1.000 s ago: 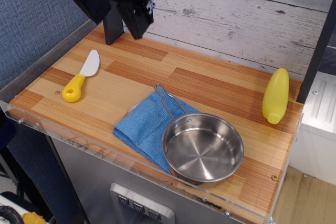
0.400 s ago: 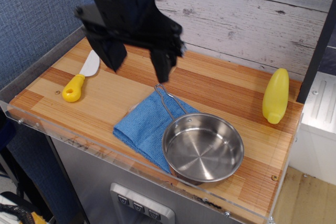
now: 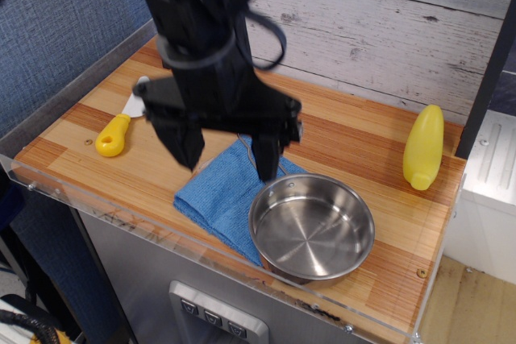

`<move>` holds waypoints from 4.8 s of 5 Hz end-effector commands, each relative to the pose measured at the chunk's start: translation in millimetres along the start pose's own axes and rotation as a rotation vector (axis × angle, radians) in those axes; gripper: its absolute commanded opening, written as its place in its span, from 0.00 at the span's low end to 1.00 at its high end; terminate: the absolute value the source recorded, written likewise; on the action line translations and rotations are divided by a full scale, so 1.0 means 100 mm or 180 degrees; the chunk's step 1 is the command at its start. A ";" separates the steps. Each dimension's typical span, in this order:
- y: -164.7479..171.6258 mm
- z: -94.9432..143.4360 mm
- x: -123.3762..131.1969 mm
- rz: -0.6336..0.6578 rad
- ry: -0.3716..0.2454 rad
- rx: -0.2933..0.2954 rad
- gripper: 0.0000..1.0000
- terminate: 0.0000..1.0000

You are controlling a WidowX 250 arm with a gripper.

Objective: Place the pot next to the knife.

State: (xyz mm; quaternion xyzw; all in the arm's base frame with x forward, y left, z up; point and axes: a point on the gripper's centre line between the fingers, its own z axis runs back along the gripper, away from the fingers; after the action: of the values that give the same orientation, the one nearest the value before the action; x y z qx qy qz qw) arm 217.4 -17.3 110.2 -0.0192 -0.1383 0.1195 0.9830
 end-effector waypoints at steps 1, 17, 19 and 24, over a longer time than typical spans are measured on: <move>0.03 -0.23 -0.03 0.0132 0.0034 0.0060 1.00 0.00; 0.40 0.15 0.65 -0.0136 -0.0451 0.0041 0.00 0.00; 0.96 -0.03 1.03 0.0217 -0.0378 0.0142 0.00 0.00; 1.57 -0.80 1.43 0.0620 -0.0114 0.0291 0.00 0.00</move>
State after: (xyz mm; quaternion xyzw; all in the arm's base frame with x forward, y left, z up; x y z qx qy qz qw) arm 335.7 166.9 43.5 0.0090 -0.1238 0.2234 0.9668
